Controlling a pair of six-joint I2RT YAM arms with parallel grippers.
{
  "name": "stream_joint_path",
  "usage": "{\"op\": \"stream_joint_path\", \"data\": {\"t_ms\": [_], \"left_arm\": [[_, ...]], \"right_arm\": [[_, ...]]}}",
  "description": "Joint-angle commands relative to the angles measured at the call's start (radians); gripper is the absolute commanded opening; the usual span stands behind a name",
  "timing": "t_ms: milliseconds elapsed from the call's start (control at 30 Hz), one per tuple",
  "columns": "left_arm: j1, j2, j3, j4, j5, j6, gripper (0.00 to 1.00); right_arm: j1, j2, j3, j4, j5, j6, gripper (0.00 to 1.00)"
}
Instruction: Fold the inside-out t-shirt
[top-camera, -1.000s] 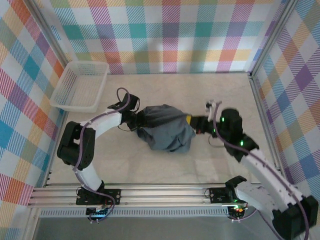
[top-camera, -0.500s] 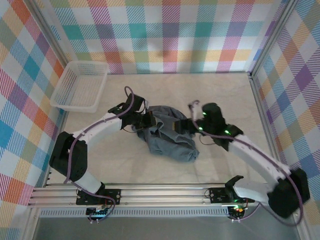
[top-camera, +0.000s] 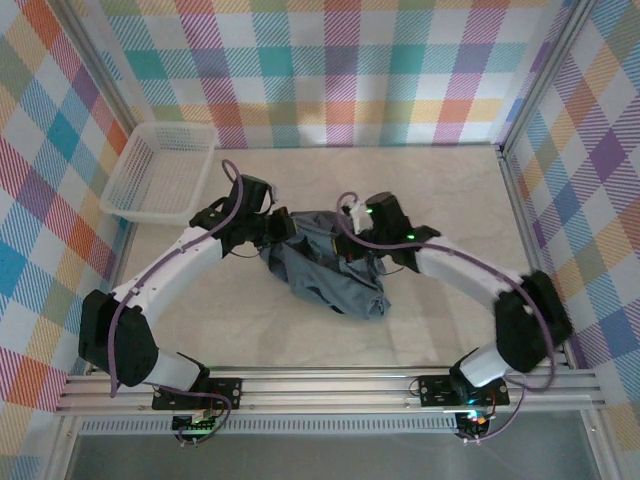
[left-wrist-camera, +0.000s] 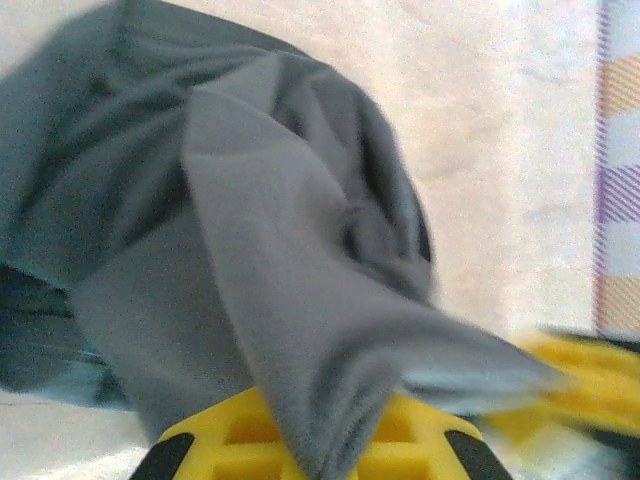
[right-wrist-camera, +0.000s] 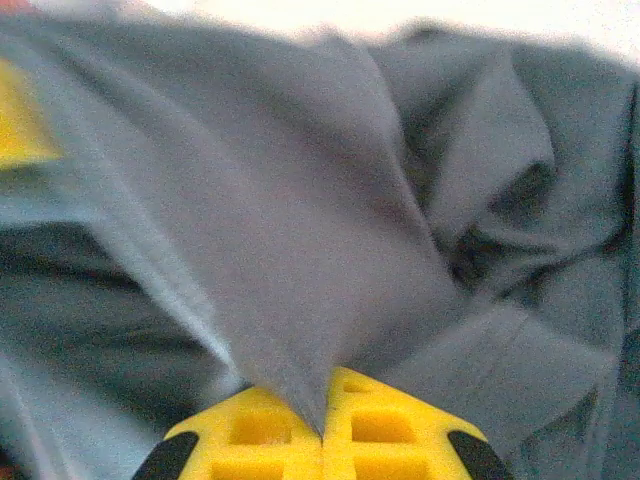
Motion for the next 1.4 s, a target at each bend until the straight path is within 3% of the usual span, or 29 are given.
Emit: {"op": "stream_joint_path", "data": {"t_ms": [0,67,267,333,467,533,633,733,833,933,967,1100,1167,1233,1333,1367], "left_arm": [[0.022,0.030,-0.076,0.021,-0.126,0.087,0.00],[0.028,0.037,-0.103,0.074,-0.127,0.101,0.00],[0.011,-0.199,-0.197,0.179,-0.165,0.165,0.34],[-0.079,-0.311,-0.257,0.190,-0.284,0.212,0.43],[-0.322,-0.412,-0.366,0.276,-0.493,0.273,0.38],[-0.421,-0.386,-0.373,0.329,-0.558,0.319,0.39],[-0.480,-0.264,-0.294,0.329,-0.593,0.367,0.43],[-0.481,-0.110,-0.178,0.266,-0.744,0.352,0.46],[-0.455,-0.037,-0.158,0.355,-0.736,0.394,0.64],[-0.391,0.024,-0.111,0.337,-0.732,0.359,0.66],[-0.372,0.031,-0.106,0.341,-0.713,0.360,0.59],[-0.320,0.013,-0.089,0.288,-0.587,0.356,0.02],[-0.287,-0.011,-0.071,0.191,-0.468,0.334,0.00],[-0.227,-0.059,-0.070,0.137,-0.227,0.272,0.00],[-0.150,-0.125,-0.109,0.210,0.187,0.096,0.00],[-0.144,-0.138,-0.117,0.283,0.270,0.037,0.00]], "right_arm": [[-0.055,-0.162,-0.027,0.189,-0.250,0.249,0.00],[-0.078,-0.186,-0.043,0.271,-0.321,0.352,0.00],[-0.106,-0.149,-0.025,0.302,-0.388,0.404,0.00],[-0.111,-0.127,-0.018,0.289,-0.392,0.407,0.00],[-0.111,-0.097,0.016,0.252,-0.419,0.399,0.00],[-0.111,-0.090,0.027,0.237,-0.429,0.396,0.00],[-0.109,-0.083,0.047,0.229,-0.468,0.399,0.00],[-0.100,-0.086,0.065,0.208,-0.491,0.385,0.00],[-0.085,-0.092,0.077,0.194,-0.516,0.374,0.00],[-0.079,-0.095,0.088,0.181,-0.535,0.373,0.00],[-0.079,-0.098,0.092,0.166,-0.523,0.370,0.00],[-0.119,-0.110,0.122,0.004,-0.385,0.309,0.00],[-0.168,-0.094,0.138,-0.070,-0.338,0.270,0.00],[-0.227,-0.051,0.146,-0.139,-0.259,0.208,0.00],[-0.260,0.089,0.170,-0.226,-0.085,0.047,0.03],[-0.259,0.142,0.187,-0.252,-0.033,0.007,0.03]]}}
